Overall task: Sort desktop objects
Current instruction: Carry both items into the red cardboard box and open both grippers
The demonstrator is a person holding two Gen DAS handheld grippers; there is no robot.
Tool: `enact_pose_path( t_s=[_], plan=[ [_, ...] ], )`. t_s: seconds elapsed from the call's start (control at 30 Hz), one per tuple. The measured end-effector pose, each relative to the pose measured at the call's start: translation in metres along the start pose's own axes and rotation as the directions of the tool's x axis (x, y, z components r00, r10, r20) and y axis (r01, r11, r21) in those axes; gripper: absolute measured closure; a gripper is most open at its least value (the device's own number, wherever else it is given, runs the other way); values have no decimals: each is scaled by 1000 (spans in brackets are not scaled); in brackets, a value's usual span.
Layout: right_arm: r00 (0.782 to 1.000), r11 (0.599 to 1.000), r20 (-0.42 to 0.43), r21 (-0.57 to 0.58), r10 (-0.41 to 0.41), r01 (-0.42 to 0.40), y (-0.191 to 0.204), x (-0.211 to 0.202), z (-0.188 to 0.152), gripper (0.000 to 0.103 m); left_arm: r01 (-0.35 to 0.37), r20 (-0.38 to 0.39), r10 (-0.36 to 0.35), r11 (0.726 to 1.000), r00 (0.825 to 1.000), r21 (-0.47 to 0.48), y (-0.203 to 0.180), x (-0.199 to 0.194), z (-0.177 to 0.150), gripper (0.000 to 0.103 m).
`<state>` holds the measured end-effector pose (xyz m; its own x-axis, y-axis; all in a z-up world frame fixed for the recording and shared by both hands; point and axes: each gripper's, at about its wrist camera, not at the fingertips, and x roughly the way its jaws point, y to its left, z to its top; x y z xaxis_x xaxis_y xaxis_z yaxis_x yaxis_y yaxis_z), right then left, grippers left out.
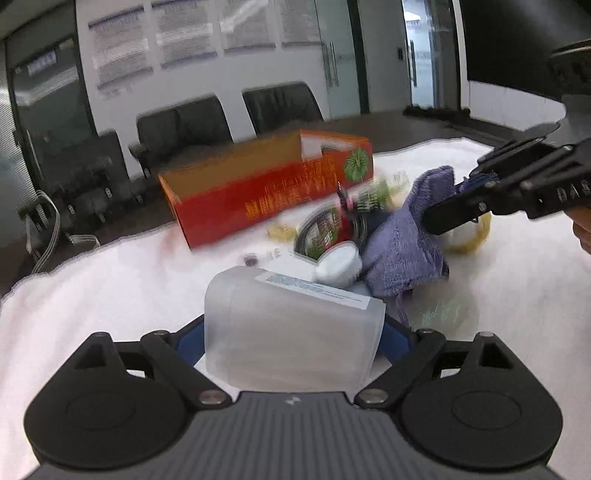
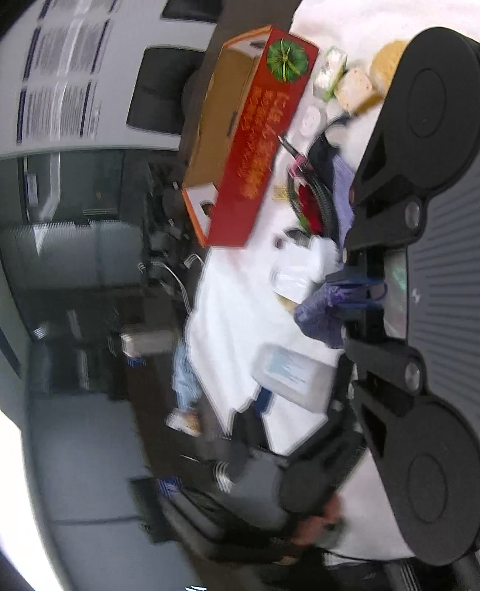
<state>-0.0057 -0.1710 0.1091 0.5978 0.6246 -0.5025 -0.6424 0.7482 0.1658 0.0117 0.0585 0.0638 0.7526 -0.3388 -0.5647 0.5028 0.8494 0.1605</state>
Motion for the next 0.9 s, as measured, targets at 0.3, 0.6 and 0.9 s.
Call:
enact_pose_path(
  t_s=[0.3,0.6,0.9],
  plan=[
    [977,994,211,107,-30,7,-46,-63,75,96,-141,171,173,973,970,-181,46,-13,96,10],
    [955,970,247,217,-166,113,-130,-54,166,97,-171,105,207,944,973,-283,97,83,202,10],
    [973,904,93,397,-211,159,-239,93,188,98,-223,-180,176,931,968,-290,130,255,218,10]
  ],
)
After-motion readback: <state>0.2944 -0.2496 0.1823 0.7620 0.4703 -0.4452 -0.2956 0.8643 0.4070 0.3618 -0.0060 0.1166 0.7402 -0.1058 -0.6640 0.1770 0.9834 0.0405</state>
